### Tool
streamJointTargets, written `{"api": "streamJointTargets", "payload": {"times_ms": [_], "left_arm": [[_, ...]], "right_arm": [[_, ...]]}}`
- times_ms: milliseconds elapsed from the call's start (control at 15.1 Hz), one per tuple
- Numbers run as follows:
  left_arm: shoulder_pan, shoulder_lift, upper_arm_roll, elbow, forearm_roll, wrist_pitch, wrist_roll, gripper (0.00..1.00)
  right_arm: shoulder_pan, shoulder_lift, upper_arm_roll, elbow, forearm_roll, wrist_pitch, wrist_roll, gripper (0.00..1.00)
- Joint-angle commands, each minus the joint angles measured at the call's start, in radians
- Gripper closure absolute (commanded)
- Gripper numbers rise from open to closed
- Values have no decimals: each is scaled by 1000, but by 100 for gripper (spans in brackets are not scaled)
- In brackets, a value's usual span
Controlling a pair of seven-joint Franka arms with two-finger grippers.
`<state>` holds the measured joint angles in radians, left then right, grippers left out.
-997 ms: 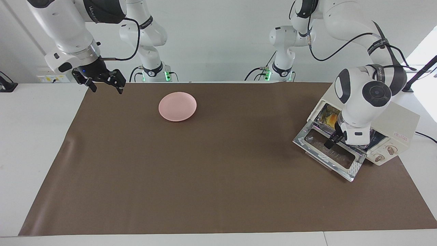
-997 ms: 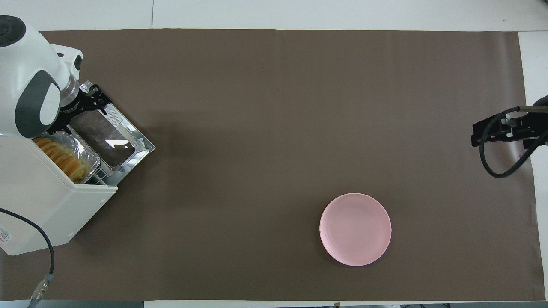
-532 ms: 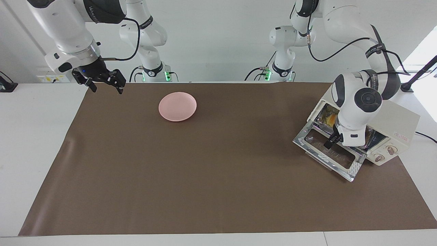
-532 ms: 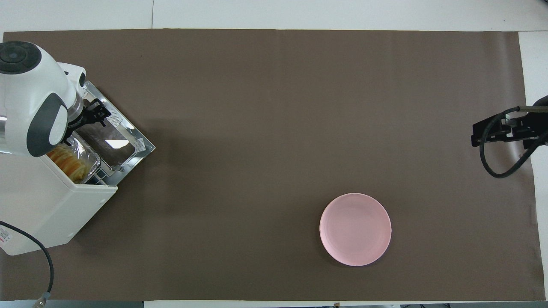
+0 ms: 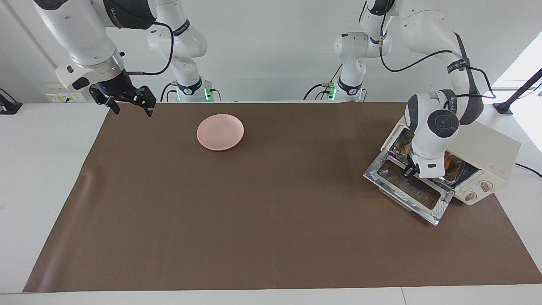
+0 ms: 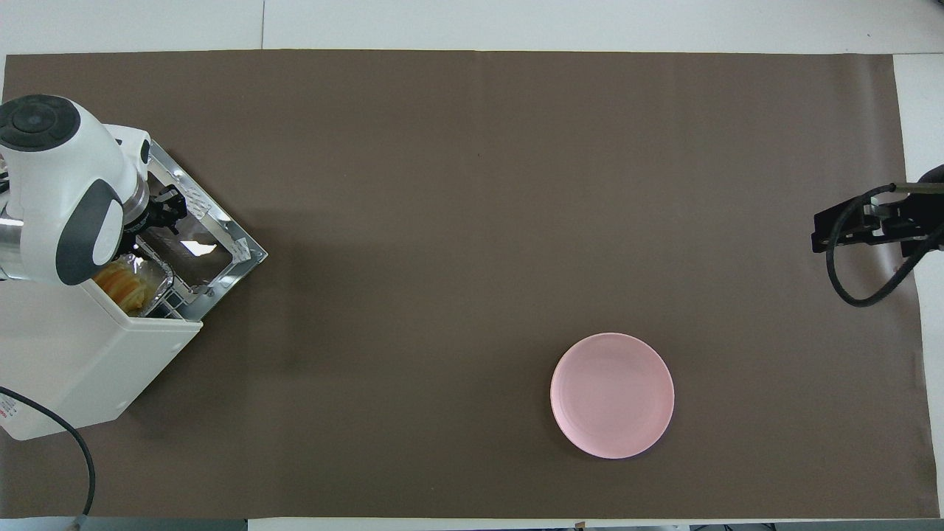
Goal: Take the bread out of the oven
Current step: 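Grasp the foil tray of bread with the left gripper, then pull the foil tray out of the oven with the left gripper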
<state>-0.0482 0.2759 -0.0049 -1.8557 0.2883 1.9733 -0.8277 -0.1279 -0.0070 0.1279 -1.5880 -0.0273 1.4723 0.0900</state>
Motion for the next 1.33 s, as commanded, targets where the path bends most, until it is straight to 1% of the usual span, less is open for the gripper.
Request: {"api": "streamJointTargets", "payload": {"times_ms": [0, 66, 266, 332, 399, 465, 532, 664, 864, 997, 1063, 1130, 1262], "left_arm": [[-7, -34, -3, -42, 25, 26, -13, 100], [-21, -26, -4, -21, 25, 27, -7, 100], [-125, 31, -9, 114, 14, 29, 21, 100], [-151, 58, -13, 184, -10, 16, 24, 100], [-192, 84, -15, 244, -76, -5, 25, 100], [-246, 97, -15, 283, -145, -42, 44, 100], [-290, 95, -15, 297, -182, -57, 48, 100], [-421, 92, -15, 290, -260, -47, 48, 100], [-537, 92, -20, 277, -397, -1, 67, 100], [-657, 108, -20, 241, -422, 73, 75, 100], [-698, 138, -20, 237, -428, 129, 75, 100], [-723, 150, -21, 234, -435, 168, 75, 100], [-755, 157, -20, 236, -466, 187, 78, 100]], "right_arm": [[-16, -24, 13, -23, -14, -7, -19, 0], [-16, -24, 13, -23, -14, -7, -19, 0], [-16, -24, 13, -23, -14, -7, -19, 0], [-16, -24, 13, -23, -14, -7, -19, 0], [-16, -24, 13, -23, -14, -7, -19, 0], [-16, -24, 13, -23, -14, -7, -19, 0], [-16, -24, 13, -23, -14, -7, -19, 0], [-16, -24, 13, -23, -14, -7, -19, 0], [-16, -24, 13, -23, -14, -7, -19, 0], [-16, -24, 13, -23, -14, -7, -19, 0], [-16, -24, 13, -23, -14, -7, -19, 0], [-16, -24, 13, -23, -14, -7, -19, 0], [-16, -24, 13, -23, -14, -7, -19, 0]]}}
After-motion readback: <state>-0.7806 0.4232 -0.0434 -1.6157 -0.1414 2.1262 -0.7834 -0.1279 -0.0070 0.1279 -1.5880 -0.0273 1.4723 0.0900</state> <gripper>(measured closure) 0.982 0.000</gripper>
